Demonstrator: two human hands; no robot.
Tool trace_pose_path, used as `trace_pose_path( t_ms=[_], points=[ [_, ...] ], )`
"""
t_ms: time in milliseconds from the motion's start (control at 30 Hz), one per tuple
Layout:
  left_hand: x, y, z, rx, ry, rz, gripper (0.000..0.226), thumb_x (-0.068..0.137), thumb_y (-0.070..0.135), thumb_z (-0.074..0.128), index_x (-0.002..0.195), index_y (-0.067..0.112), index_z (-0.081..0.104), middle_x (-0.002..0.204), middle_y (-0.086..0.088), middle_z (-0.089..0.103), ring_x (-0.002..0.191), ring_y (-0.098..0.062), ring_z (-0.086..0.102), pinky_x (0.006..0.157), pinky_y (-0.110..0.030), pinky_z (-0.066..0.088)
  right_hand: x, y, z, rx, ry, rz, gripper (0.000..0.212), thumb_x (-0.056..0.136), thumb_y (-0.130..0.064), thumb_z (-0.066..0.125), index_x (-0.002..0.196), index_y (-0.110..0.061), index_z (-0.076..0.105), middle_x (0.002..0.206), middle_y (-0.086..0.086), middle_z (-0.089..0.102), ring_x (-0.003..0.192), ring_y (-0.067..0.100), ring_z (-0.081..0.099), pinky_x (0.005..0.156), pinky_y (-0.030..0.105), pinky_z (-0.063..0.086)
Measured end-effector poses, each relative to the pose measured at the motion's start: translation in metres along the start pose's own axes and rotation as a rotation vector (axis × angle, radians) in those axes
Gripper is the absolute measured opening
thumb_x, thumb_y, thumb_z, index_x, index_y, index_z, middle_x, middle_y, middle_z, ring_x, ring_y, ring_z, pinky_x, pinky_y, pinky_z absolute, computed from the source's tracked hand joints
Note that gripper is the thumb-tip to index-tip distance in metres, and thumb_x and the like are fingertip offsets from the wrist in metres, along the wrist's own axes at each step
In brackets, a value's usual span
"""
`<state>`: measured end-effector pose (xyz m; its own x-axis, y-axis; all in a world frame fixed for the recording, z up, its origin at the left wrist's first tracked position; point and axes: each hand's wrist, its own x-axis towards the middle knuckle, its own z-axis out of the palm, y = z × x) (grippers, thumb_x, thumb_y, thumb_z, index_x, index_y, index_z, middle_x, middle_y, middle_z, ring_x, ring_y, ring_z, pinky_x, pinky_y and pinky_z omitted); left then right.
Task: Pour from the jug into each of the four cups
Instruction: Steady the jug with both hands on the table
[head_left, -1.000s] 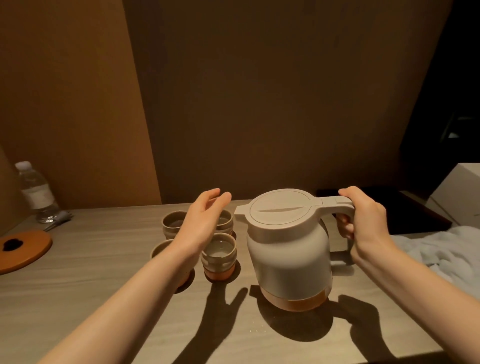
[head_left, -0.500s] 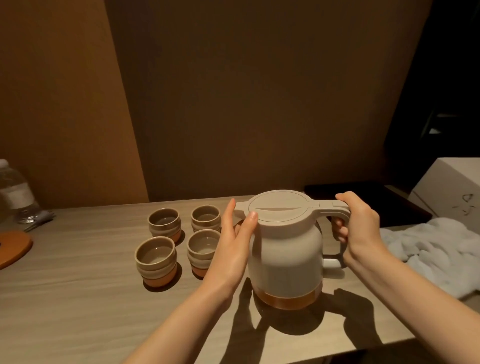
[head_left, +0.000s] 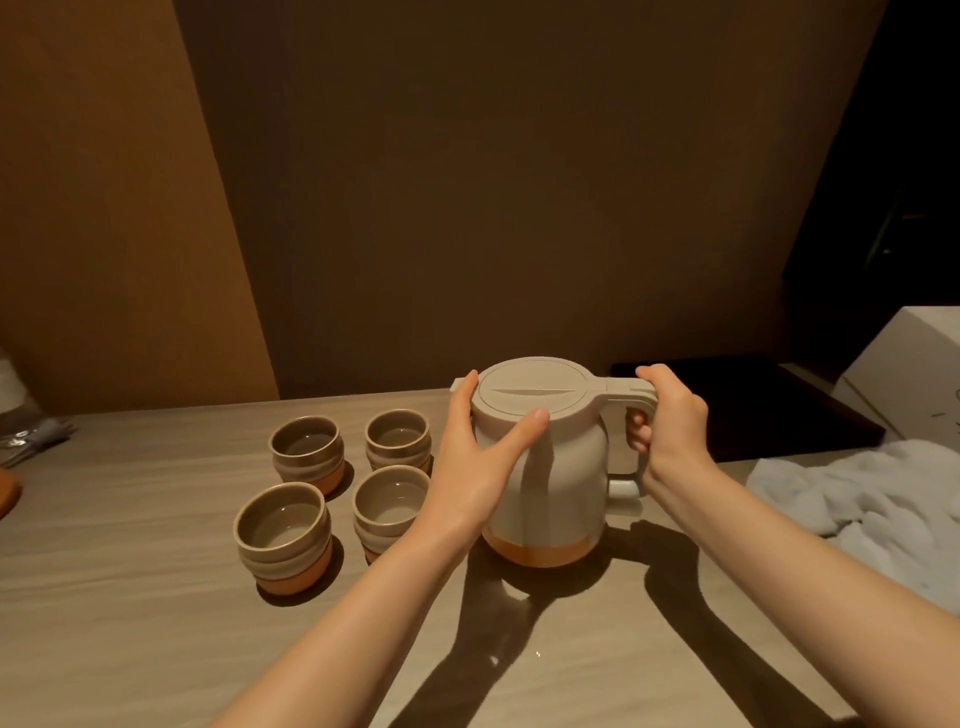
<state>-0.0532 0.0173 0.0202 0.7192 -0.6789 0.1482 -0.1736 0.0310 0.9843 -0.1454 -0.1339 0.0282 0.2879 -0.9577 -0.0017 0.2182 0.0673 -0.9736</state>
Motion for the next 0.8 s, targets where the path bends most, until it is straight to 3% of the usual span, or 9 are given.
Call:
trace_pose_path(
  t_ms=[133,433,667,800],
  points=[
    [0.018,-0.017,-0.002,0.034,0.046,0.002,0.094,0.071,0.048,0.078,0.147,0.038,0.023,0.15,0.017,0.031,0.123,0.0,0.029,0.106,-0.035,0.034,0.023,0.024,0.013,0.004,-0.009,0.052,0.027,0.087,-0.033,0.059,0.07,-0.012,0.06,0.057,0.0,0.054,0.042,0.008,0.043,0.04,0.021,0.03],
    [0.039,-0.044,-0.01,0.031,0.118,-0.005,0.075,0.068,0.044,0.081,0.126,0.049,0.033,0.11,0.036,0.041,0.111,0.002,0.04,0.085,-0.014,0.038,0.048,0.056,0.028,0.048,-0.089,0.105,0.036,0.089,-0.038,0.06,0.065,-0.012,0.058,0.05,-0.001,0.051,0.04,0.009,0.042,0.039,0.021,0.03],
    [0.041,-0.054,-0.008,0.071,0.154,0.013,0.082,0.067,0.046,0.081,0.133,0.045,0.034,0.12,0.029,0.041,0.114,0.002,0.038,0.08,-0.01,0.038,0.051,0.066,0.025,0.096,-0.192,0.056,0.04,0.094,-0.037,0.055,0.06,-0.015,0.055,0.05,-0.004,0.048,0.039,0.007,0.039,0.038,0.019,0.027],
    [0.042,-0.062,-0.004,0.126,0.185,0.048,0.088,0.06,0.056,0.082,0.132,0.047,0.033,0.136,0.021,0.041,0.121,-0.002,0.039,0.096,-0.025,0.04,0.054,0.075,0.019,-0.05,-0.23,-0.049,0.039,0.098,-0.036,0.05,0.068,-0.013,0.06,0.056,0.001,0.051,0.048,0.012,0.045,0.043,0.021,0.035]
  ],
)
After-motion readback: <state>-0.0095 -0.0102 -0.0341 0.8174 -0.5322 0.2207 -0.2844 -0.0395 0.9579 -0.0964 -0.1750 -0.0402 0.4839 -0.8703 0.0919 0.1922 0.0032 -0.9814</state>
